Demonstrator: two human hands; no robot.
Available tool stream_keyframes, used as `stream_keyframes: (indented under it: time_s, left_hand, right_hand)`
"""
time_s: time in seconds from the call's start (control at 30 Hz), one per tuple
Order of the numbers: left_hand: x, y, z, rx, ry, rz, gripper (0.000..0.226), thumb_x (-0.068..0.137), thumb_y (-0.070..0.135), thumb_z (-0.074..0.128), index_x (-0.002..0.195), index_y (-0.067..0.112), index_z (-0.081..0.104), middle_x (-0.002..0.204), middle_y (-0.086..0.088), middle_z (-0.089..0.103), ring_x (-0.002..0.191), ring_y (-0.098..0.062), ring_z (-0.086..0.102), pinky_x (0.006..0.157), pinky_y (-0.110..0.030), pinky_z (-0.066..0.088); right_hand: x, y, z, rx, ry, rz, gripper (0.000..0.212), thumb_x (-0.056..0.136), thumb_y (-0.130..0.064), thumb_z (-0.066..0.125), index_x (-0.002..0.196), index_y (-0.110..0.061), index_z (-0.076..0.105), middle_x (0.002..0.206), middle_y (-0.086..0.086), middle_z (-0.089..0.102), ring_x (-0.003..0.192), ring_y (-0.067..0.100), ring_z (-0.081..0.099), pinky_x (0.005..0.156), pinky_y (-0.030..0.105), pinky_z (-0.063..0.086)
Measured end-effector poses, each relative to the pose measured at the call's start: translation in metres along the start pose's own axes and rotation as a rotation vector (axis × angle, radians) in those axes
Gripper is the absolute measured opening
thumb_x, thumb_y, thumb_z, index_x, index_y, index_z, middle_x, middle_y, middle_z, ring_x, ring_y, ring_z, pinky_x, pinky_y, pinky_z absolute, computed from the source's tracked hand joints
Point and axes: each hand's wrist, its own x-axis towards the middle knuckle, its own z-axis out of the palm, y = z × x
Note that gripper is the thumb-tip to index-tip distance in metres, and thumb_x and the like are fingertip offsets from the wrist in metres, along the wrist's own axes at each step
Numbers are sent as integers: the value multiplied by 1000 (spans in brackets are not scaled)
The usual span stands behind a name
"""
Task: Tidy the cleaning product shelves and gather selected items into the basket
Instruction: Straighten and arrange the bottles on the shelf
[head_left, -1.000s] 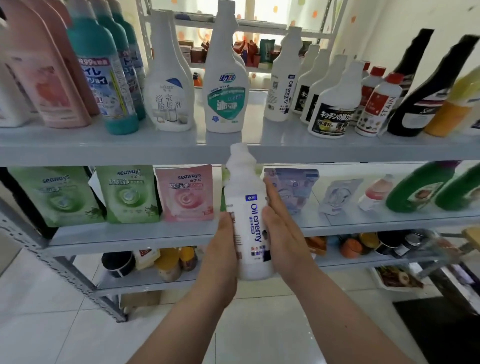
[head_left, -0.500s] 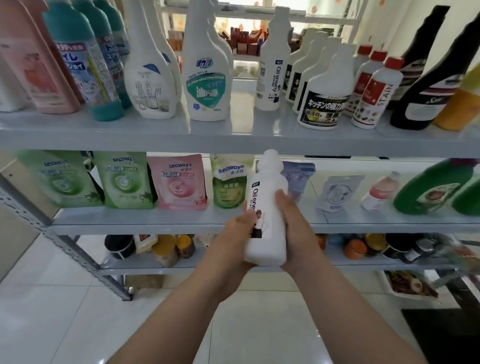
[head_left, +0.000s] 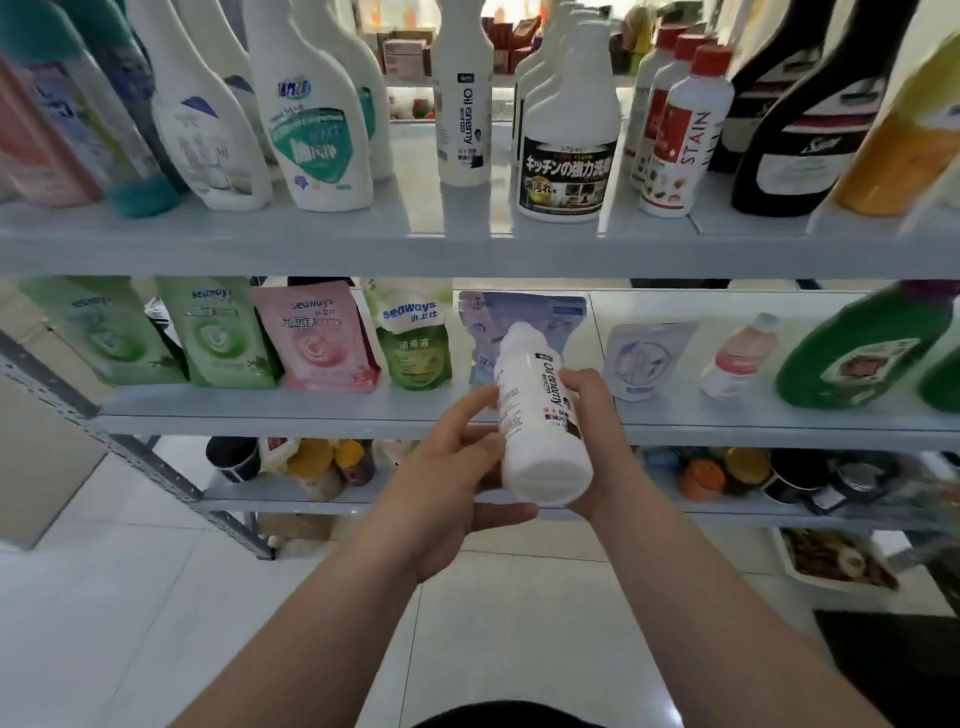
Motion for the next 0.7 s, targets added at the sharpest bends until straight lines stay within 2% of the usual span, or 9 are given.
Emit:
stream_keyframes:
  time_s: [0.1, 0.13, 0.2, 0.3, 0.37, 0.5, 0.57, 0.63, 0.7]
  left_hand:
    - [3, -10, 10, -91, -103, -77, 48, 90, 13, 69, 135, 15, 55, 127, -16, 69, 103, -35, 74, 71, -43, 62]
    - [4, -13, 12, -76, -122, -71, 51, 85, 13, 69, 134, 14, 55, 126, -15, 70, 104, -35, 74, 72, -43, 62]
    - [8, -20, 11, 105, -62, 42, 58, 73, 18, 75, 128, 29, 58, 125, -1, 70, 104, -28, 74, 74, -44, 62]
    - [8, -28, 9, 632, 98, 266, 65, 59, 42, 82, 113, 61, 51, 115, 30, 61, 104, 0, 66, 81, -37, 62]
    - [11, -36, 9, 699, 72, 273, 67, 58, 51, 82, 113, 66, 47, 115, 34, 60, 105, 6, 62, 86, -35, 61]
    - [16, -43, 1, 627, -135, 247, 64, 65, 49, 86, 123, 40, 60, 114, 6, 74, 106, -15, 72, 92, -47, 59]
    - [15, -47, -4, 623, -92, 293, 60, 64, 49, 86, 118, 44, 61, 112, 7, 75, 103, -14, 72, 87, -38, 60]
    - [13, -50, -12, 667, 3, 329, 57, 60, 50, 85, 110, 52, 58, 107, 17, 73, 96, -5, 72, 77, -28, 59]
    - [12, -50, -26, 738, 137, 349, 61, 54, 52, 85, 106, 55, 53, 102, 25, 69, 85, 1, 70, 65, -26, 60]
  right_hand:
    - [-1, -5, -12, -125, -29, -133, 52, 87, -45, 71, 125, -12, 58, 91, 12, 74, 74, 25, 73, 63, 36, 61]
    - [-2, -6, -15, -205, -23, -197, 58, 82, -45, 75, 127, -14, 56, 92, 10, 76, 77, 25, 75, 63, 37, 61]
    - [-5, -11, -18, -348, -16, -302, 68, 74, -42, 81, 131, -17, 52, 99, 6, 76, 85, 24, 76, 68, 37, 62]
    - [-12, -19, -22, -497, -30, -375, 81, 63, -42, 86, 134, -27, 51, 108, -1, 75, 99, 23, 75, 81, 48, 63]
    - [-18, -20, -26, -543, -120, -409, 75, 64, -35, 86, 132, -30, 53, 109, -1, 74, 103, 25, 74, 83, 49, 62]
    - [-27, -6, -25, -507, -264, -399, 74, 61, -27, 82, 129, -31, 54, 106, -2, 73, 101, 25, 72, 79, 40, 60]
    - [-27, 0, -22, -546, -267, -397, 74, 61, -32, 82, 130, -34, 54, 107, -4, 73, 104, 23, 72, 81, 40, 59]
    - [-26, 1, -13, -622, -234, -391, 59, 64, -45, 79, 121, -45, 62, 110, -8, 74, 107, 20, 71, 85, 44, 61]
    - [-23, -2, 0, -723, -117, -423, 46, 66, -61, 71, 108, -46, 68, 108, -7, 73, 103, 18, 71, 80, 44, 63]
